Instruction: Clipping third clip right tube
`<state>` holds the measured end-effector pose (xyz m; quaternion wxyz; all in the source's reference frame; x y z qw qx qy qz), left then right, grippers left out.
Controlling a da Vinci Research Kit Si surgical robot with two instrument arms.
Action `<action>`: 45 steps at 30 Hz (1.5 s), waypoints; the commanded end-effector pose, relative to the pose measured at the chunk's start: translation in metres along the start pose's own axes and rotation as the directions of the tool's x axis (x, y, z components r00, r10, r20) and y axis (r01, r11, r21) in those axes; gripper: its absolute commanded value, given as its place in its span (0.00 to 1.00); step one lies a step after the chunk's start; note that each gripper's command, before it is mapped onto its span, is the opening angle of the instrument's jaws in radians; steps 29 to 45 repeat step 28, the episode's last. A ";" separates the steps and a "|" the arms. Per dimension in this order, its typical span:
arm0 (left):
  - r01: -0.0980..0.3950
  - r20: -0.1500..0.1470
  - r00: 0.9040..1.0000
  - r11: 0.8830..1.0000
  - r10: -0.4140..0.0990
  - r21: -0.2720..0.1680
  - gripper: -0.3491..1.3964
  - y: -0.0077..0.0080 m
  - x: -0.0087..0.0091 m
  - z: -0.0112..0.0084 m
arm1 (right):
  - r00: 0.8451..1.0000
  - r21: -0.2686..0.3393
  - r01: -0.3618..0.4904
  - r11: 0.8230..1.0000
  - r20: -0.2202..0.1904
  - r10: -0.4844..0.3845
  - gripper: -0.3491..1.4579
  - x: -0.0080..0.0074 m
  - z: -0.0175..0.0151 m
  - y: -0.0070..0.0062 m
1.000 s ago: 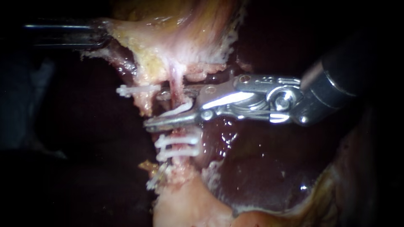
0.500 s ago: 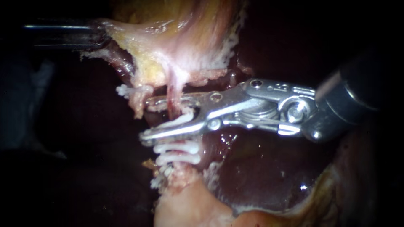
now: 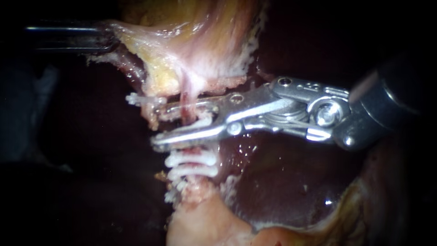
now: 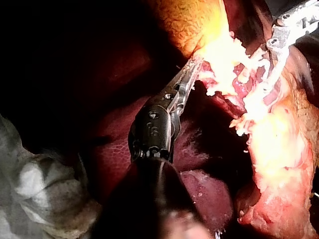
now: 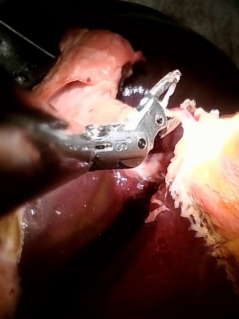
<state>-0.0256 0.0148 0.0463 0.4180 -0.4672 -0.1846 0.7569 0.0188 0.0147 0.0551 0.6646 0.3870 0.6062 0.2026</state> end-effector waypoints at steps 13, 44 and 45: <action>0.000 0.000 1.000 1.000 0.000 0.000 0.00 0.0000 0.0000 0.0000 | 0.992 0.006 -0.123 0.992 -0.007 0.123 0.00 -0.0004 -0.0011 0.0005; 0.000 0.000 1.000 1.000 0.000 0.000 0.00 0.0000 0.0000 0.0000 | 0.987 -0.013 -0.157 0.987 0.037 0.158 0.00 -0.0024 -0.0011 0.0012; 0.000 0.000 1.000 1.000 0.000 0.000 0.00 0.0000 0.0000 0.0000 | 0.987 -0.013 -0.157 0.987 0.037 0.158 0.00 -0.0024 -0.0011 0.0012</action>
